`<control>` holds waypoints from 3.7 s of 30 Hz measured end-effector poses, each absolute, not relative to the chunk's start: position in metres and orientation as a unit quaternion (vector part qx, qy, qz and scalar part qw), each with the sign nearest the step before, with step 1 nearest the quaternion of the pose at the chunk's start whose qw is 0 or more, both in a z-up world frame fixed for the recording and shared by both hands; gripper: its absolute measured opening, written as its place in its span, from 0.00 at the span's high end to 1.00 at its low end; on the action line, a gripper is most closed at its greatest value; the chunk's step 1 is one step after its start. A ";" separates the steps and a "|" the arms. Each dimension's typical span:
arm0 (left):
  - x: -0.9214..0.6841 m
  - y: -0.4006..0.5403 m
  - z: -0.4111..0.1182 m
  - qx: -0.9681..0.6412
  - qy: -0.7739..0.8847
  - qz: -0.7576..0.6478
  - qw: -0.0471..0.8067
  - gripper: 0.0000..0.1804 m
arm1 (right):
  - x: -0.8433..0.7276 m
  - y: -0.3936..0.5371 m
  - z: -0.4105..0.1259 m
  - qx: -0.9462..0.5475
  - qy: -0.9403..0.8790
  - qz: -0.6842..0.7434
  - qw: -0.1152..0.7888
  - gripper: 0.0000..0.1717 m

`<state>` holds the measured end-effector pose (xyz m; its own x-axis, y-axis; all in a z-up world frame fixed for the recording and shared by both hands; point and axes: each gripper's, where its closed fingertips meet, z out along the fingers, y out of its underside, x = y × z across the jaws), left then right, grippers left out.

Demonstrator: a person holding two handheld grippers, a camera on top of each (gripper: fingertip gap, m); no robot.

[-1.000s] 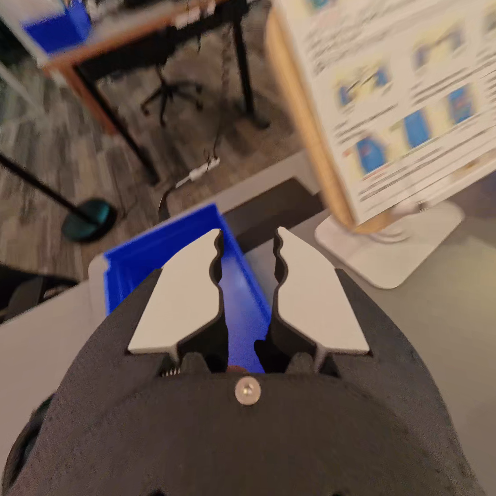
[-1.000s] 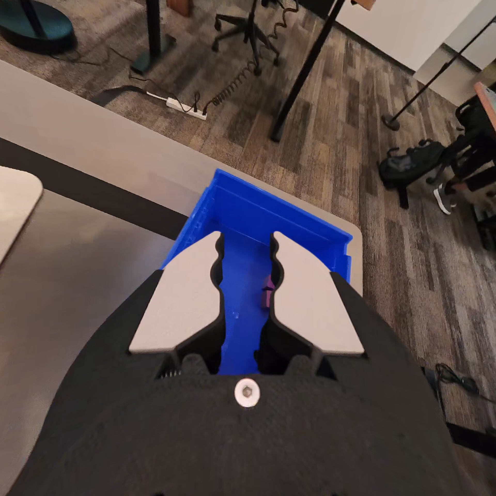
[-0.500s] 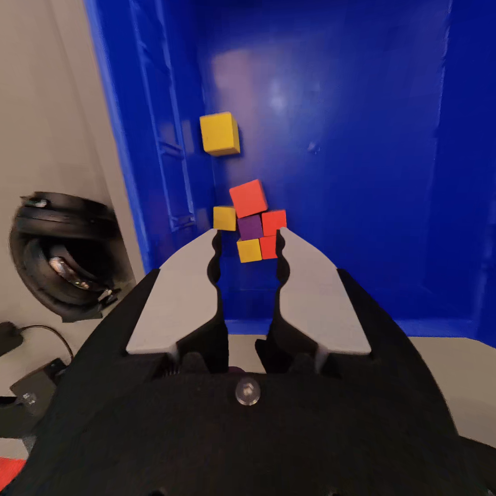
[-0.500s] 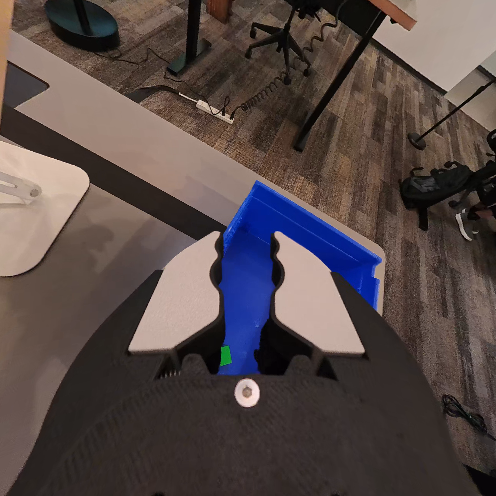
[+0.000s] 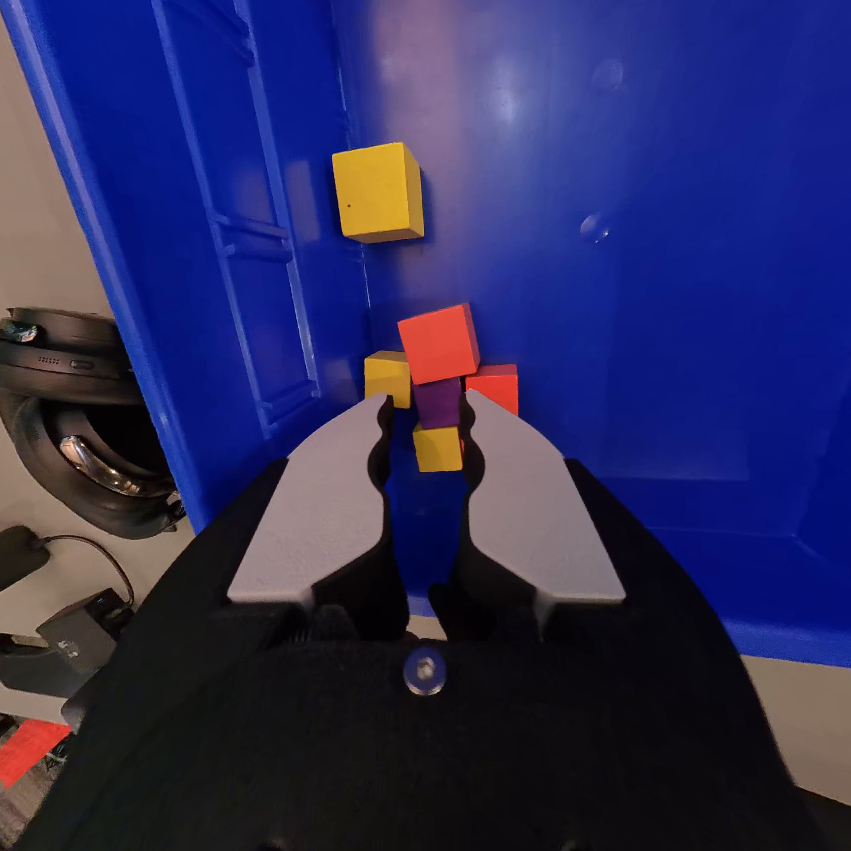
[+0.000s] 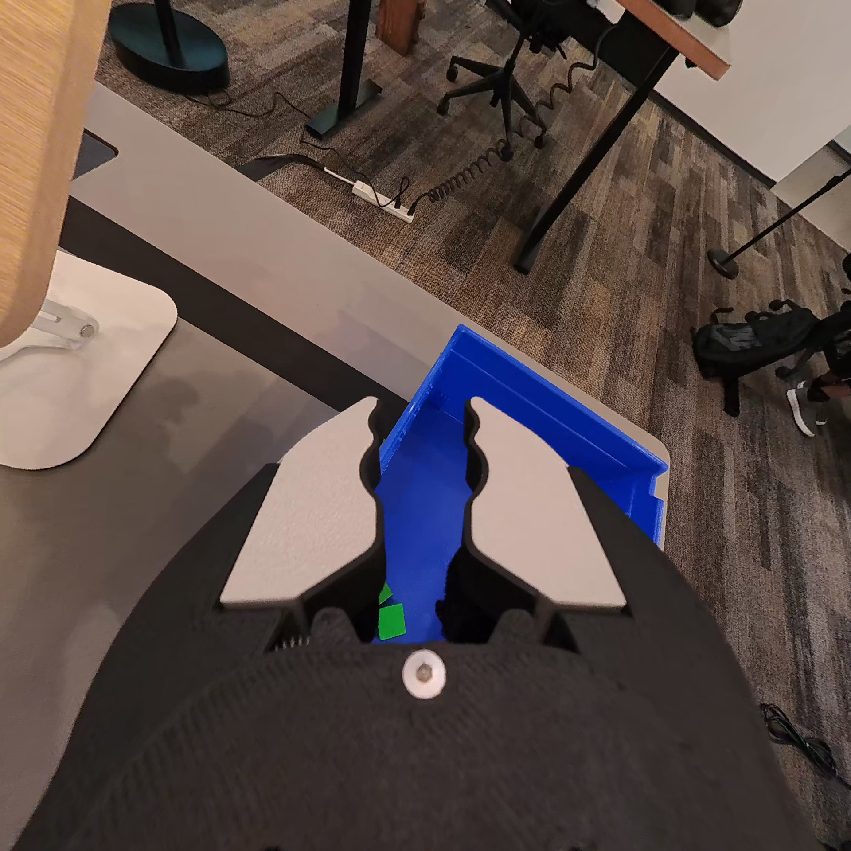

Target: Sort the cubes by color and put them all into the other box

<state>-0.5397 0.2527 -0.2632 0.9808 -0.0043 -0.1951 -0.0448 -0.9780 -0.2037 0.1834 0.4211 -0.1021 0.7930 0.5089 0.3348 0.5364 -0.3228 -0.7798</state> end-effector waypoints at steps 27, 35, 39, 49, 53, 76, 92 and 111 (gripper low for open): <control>-0.509 0.264 -0.229 -0.982 0.045 0.007 0.185 0.87 | 0.162 0.403 -0.076 -0.772 -0.365 0.001 0.521 0.80; -0.378 0.265 -0.066 -0.856 0.199 -0.163 0.449 0.88 | 0.068 0.315 -0.004 -0.567 -0.511 0.073 0.642 0.77; -0.269 0.244 -0.008 -0.750 0.310 -0.287 0.509 0.88 | 0.006 0.253 0.012 -0.439 -0.562 0.110 0.692 0.76; -0.078 0.199 -0.021 -0.601 0.409 -0.560 0.397 0.88 | -0.065 0.194 -0.017 -0.309 -0.610 0.088 0.724 0.76; -0.061 0.193 -0.030 -0.592 0.413 -0.584 0.372 0.88 | -0.071 0.193 -0.025 -0.302 -0.620 0.079 0.720 0.78; -0.091 0.198 0.016 -0.556 0.424 -0.455 0.551 1.00 | 0.158 0.370 -0.022 -0.705 -0.400 -0.002 0.585 0.87; -0.091 0.203 0.004 -0.570 0.444 -0.417 0.551 1.00 | 0.290 0.449 -0.247 -0.925 -0.233 -0.002 0.301 0.86; -0.089 0.204 -0.001 -0.577 0.453 -0.406 0.545 1.00 | 0.302 0.460 -0.246 -0.921 -0.223 -0.062 0.313 0.77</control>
